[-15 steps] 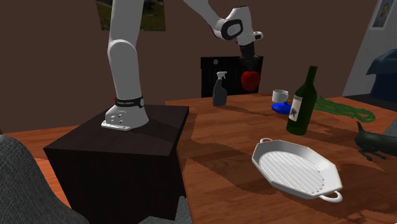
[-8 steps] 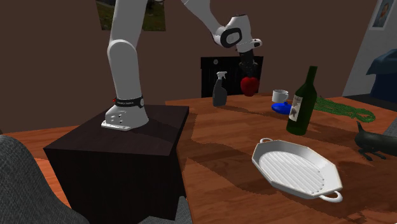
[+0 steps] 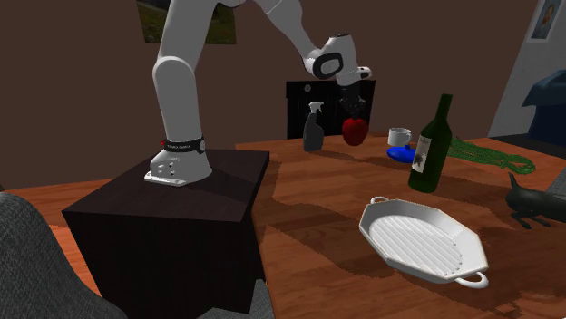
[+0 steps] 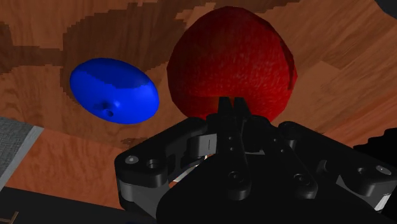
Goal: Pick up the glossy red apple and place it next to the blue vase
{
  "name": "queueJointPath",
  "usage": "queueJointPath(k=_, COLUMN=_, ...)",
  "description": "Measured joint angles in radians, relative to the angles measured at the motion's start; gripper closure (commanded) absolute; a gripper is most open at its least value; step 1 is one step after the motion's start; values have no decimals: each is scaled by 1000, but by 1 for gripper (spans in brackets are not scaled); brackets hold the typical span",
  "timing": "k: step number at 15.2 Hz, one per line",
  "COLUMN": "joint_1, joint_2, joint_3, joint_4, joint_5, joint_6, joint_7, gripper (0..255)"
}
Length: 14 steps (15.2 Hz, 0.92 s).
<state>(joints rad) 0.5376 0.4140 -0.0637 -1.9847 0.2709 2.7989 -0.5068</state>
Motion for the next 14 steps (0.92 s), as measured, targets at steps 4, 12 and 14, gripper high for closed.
queueJointPath(k=4, joint_1=-11, joint_2=43, joint_3=15, joint_4=2, joint_5=17, joint_6=41, joint_7=-17, gripper=255)
queueJointPath(k=12, joint_1=-26, joint_2=94, joint_3=37, joint_4=4, joint_5=35, joint_6=91, joint_7=-38, gripper=255)
queueJointPath(k=14, joint_1=-26, joint_2=94, joint_3=37, joint_4=4, joint_5=36, joint_6=92, joint_7=-39, gripper=255)
